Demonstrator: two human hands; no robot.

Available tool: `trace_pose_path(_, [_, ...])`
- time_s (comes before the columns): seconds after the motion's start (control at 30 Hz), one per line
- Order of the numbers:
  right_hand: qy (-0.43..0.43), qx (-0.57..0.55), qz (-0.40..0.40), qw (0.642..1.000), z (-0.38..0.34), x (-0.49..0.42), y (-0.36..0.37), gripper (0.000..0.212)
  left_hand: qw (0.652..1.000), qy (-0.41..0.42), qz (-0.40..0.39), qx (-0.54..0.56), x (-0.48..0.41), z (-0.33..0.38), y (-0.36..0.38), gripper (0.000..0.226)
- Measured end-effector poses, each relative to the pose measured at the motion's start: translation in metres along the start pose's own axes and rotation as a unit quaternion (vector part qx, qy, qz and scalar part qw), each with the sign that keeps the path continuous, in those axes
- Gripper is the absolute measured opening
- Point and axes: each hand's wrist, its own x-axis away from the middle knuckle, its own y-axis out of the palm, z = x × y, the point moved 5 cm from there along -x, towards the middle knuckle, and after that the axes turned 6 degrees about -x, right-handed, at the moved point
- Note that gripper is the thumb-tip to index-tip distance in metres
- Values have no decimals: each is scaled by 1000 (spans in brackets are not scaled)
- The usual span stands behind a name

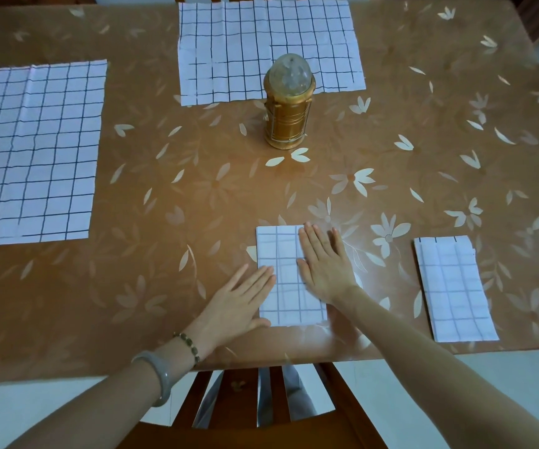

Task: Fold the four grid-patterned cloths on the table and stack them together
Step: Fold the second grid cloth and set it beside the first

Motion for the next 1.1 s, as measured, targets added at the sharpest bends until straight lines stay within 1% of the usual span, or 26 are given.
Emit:
trace_pose_path(0.13, [1,8,0,1000,1,0,-1,62,1000,-17,3,15,11,11,2,75])
trace_pose_path(0.2, [6,15,23,1000,1,0,-5,63,999,-23,7,24,12,11,-2,76])
trace_pose_path(0.27, [6,28,64,998,-4,6,-11,60,998,-40,4,56,11,8,-8,75])
trace_pose_path(0.3, [-2,34,84,996,-8,12,-12,58,995,-53,9,83,9,6,-12,71])
trace_pose_path(0.37, [-12,12,122,992,-17,28,-15,47,983,-80,33,160,2,1,-22,53])
trace_pose_path(0.43, [-1,-24,156,988,-22,44,-18,35,958,-119,65,252,-8,-4,-33,34])
trace_pose_path(0.47, [8,-35,156,987,-24,49,-17,29,942,-145,77,292,-15,-6,-36,26])
trace_pose_path(0.53, [24,-50,133,990,-28,55,-15,27,900,-219,83,368,-28,-14,-40,23])
trace_pose_path(0.57, [32,-56,124,990,-28,57,-13,28,870,-267,89,406,-34,-19,-41,28])
trace_pose_path(0.6, [41,-63,116,990,-28,59,-14,30,827,-322,108,447,-39,-25,-44,35])
trace_pose_path(0.63, [48,-66,114,990,-28,59,-13,31,768,-378,127,501,-43,-33,-42,42])
trace_pose_path(0.67, [54,-67,112,990,-28,60,-15,31,699,-424,138,559,-47,-38,-43,47])
trace_pose_path(0.7, [60,-70,109,990,-28,60,-13,31,630,-459,137,611,-50,-43,-43,51])
trace_pose_path(0.73, [68,-76,101,990,-29,61,-13,32,572,-475,132,655,-55,-45,-41,50])
trace_pose_path(0.77, [76,-81,96,989,-30,61,-13,33,542,-475,120,682,-59,-45,-41,41])
trace_pose_path(0.8, [85,-92,87,988,-30,62,-14,34,541,-465,95,694,-62,-42,-45,30])
trace_pose_path(0.87, [105,-141,72,982,-30,61,-19,35,567,-437,38,697,-65,-31,-49,25])
trace_pose_path(0.9, [122,-184,64,973,-27,59,-19,39,575,-420,20,701,-65,-26,-52,25])
trace_pose_path(0.93, [147,-254,58,954,-26,58,-22,46,576,-405,16,710,-64,-22,-55,24])
trace_pose_path(0.97, [180,-343,57,920,-23,57,-28,56,578,-389,14,717,-62,-20,-58,21])
trace_pose_path(1.0, [212,-431,70,874,-21,57,-38,65,577,-366,13,730,-61,-18,-63,18])
trace_pose_path(1.03, [236,-508,88,824,-17,57,-48,68,572,-342,8,746,-60,-18,-69,16])
trace_pose_path(1.07, [256,-570,87,776,-15,58,-58,66,561,-311,6,768,-59,-17,-74,17])
trace_pose_path(1.1, [264,-625,71,731,-15,60,-68,63,549,-279,2,788,-58,-17,-83,18])
